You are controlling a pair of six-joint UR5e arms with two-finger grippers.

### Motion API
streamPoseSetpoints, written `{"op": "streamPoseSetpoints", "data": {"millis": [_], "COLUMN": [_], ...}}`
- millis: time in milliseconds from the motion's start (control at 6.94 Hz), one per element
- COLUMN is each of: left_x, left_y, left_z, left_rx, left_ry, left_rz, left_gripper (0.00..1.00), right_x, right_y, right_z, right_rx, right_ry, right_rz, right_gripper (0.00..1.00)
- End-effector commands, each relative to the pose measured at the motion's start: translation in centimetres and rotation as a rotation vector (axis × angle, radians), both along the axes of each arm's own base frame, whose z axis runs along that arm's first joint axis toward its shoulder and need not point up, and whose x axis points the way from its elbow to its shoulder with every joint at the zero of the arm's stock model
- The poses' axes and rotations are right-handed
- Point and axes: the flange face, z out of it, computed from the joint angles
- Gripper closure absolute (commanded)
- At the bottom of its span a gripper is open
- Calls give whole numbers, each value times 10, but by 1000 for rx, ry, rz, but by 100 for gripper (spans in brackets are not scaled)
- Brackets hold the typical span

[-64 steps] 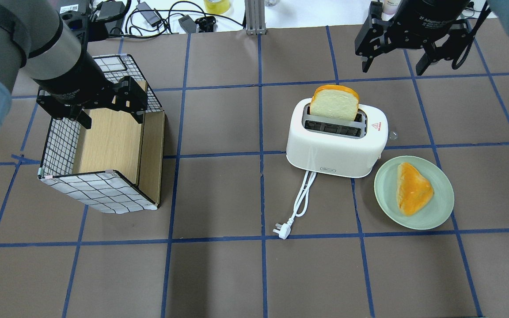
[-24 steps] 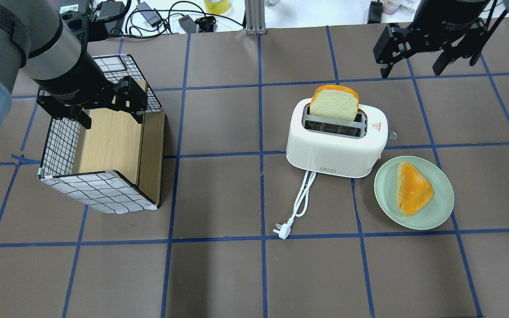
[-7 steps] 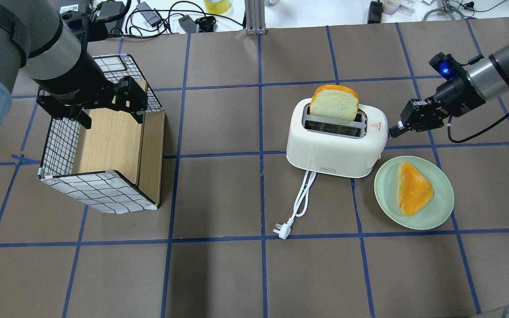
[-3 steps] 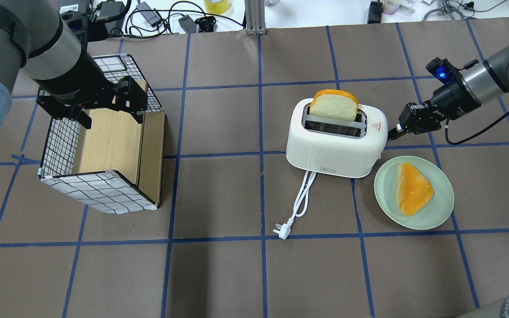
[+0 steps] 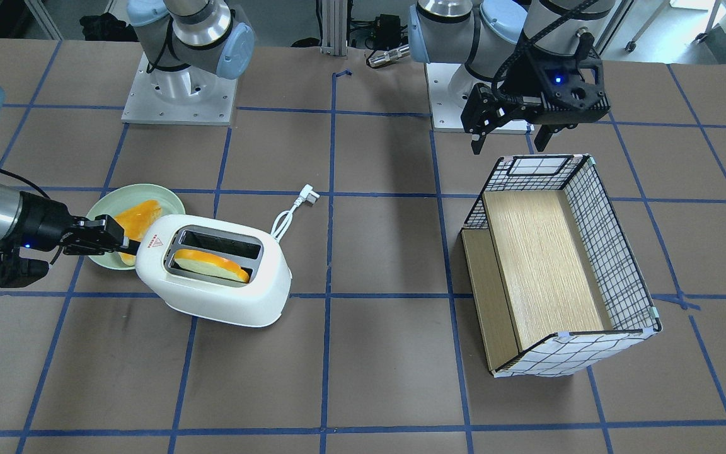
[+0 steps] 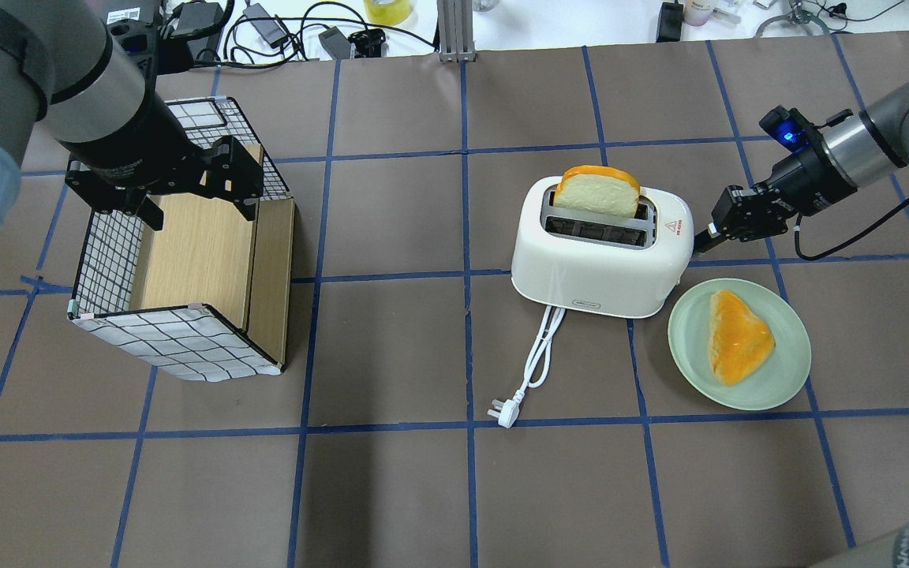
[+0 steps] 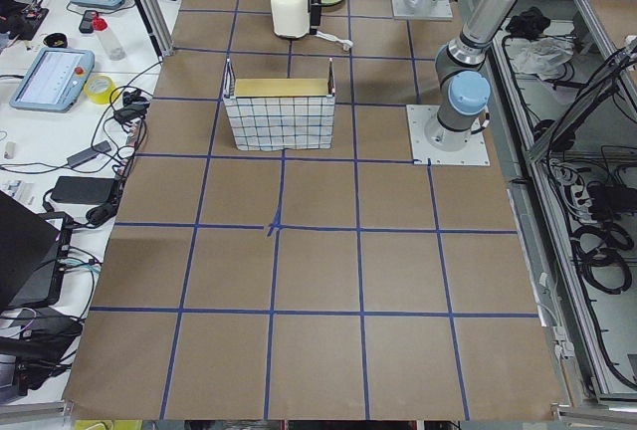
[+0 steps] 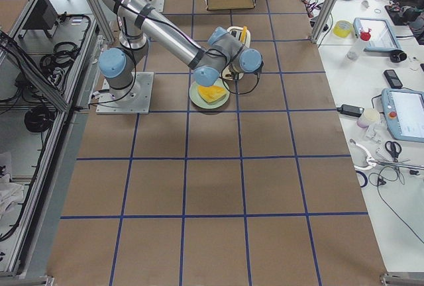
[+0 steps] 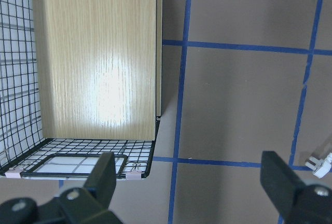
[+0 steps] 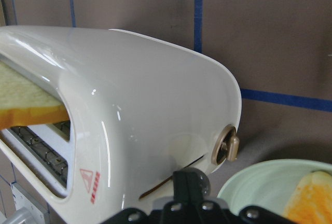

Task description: Press toaster with right arm

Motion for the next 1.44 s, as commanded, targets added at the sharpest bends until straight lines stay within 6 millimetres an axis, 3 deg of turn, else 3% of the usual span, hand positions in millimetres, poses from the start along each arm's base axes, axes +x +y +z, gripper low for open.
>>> {"op": "streamPoseSetpoints", "data": {"millis": [0,577,721,865,1009,1297], "left_x": [0,0,0,0,0,0], "left_y": [0,0,0,0,0,0], "left_z": [0,0,0,0,0,0], "left_rx": [0,0,0,0,0,0], "left_ry": [0,0,0,0,0,2], "left_rz": [0,0,0,0,0,0], "left_gripper": [0,0,0,0,0,0], "right_x": [-3,-5,-5,-5,-3,-1], "right_y": [-1,0,0,-3,-1,11], "right_z": [-16,-39,-31,-5,38,103], "right_rx": [34,72,70,96,61,26], "right_ry": [9,18,28,69,107,178], "right_rz": [7,20,3,-87,-128,-173], "right_gripper": [100,100,100,100,100,96]}}
